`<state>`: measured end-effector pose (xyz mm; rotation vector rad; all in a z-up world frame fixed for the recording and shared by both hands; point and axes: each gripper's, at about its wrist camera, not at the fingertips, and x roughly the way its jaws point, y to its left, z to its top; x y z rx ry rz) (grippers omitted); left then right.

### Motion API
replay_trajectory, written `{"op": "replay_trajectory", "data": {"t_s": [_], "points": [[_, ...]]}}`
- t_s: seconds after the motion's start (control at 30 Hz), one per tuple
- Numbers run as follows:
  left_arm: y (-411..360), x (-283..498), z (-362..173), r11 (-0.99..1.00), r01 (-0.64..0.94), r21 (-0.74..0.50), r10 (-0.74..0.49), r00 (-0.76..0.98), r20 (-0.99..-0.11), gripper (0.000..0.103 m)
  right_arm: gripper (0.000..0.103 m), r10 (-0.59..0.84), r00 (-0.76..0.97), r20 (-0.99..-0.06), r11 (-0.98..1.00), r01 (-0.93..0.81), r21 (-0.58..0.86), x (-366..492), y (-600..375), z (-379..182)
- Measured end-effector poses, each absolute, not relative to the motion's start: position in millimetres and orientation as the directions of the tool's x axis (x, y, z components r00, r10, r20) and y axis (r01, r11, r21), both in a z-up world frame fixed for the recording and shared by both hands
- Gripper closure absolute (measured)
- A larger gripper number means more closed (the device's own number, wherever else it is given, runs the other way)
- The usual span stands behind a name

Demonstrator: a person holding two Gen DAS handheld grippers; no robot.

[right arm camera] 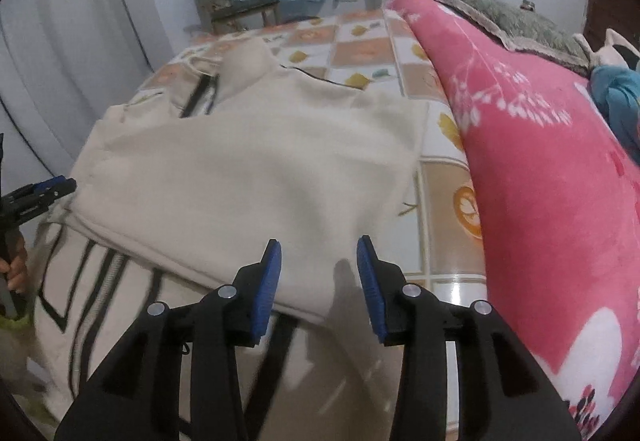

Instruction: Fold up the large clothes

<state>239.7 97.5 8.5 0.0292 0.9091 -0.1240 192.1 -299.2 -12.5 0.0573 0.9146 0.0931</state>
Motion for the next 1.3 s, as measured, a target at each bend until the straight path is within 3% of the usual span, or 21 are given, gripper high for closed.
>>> {"op": "replay_trajectory", "data": {"t_s": [0.07, 0.23, 0.33, 0.4, 0.53, 0.77, 0.93, 1.13, 1.3], "points": [[95, 234, 15, 0.99, 0.138, -0.04, -0.117, 0.615, -0.78, 0.033, 0.056, 0.108, 0.612, -0.784, 0.994, -0.073, 0.08, 192, -290, -8], [77, 231, 0, 0.983, 0.183, 0.002, -0.107, 0.583, -0.805, 0.025, 0.049, 0.088, 0.594, -0.799, 0.995, -0.093, 0.04, 207, -269, -22], [74, 238, -16, 0.988, 0.151, 0.026, -0.061, 0.545, -0.836, 0.022, 0.038, 0.095, 0.553, -0.828, 0.995, -0.017, 0.102, 220, -278, -41], [78, 237, -13, 0.992, 0.126, -0.004, -0.072, 0.538, -0.84, 0.021, 0.038, 0.132, 0.546, -0.827, 0.984, 0.027, 0.175, 220, -288, -41], [84, 221, 5, 0.995, 0.094, -0.016, -0.067, 0.566, -0.821, 0.021, 0.037, 0.118, 0.564, -0.817, 0.984, 0.046, 0.174, 199, -286, -26], [71, 164, 28, 0.991, 0.137, 0.005, -0.077, 0.586, -0.807, 0.018, 0.017, 0.17, 0.58, -0.797, 0.98, -0.012, 0.2, 131, -266, -8], [51, 117, 19, 0.984, 0.178, 0.002, -0.095, 0.534, -0.84, 0.016, 0.013, 0.124, 0.536, -0.835, 0.99, -0.005, 0.144, 81, -239, -22], [29, 87, -20, 0.981, 0.183, 0.064, -0.032, 0.48, -0.877, 0.014, 0.012, -0.009, 0.496, -0.869, 1.0, 0.005, -0.008, 57, -216, -52], [30, 77, -23, 0.989, 0.118, 0.086, 0.007, 0.547, -0.837, 0.007, 0.007, -0.039, 0.515, -0.856, 0.999, 0.016, -0.036, 55, -215, -58]]}}
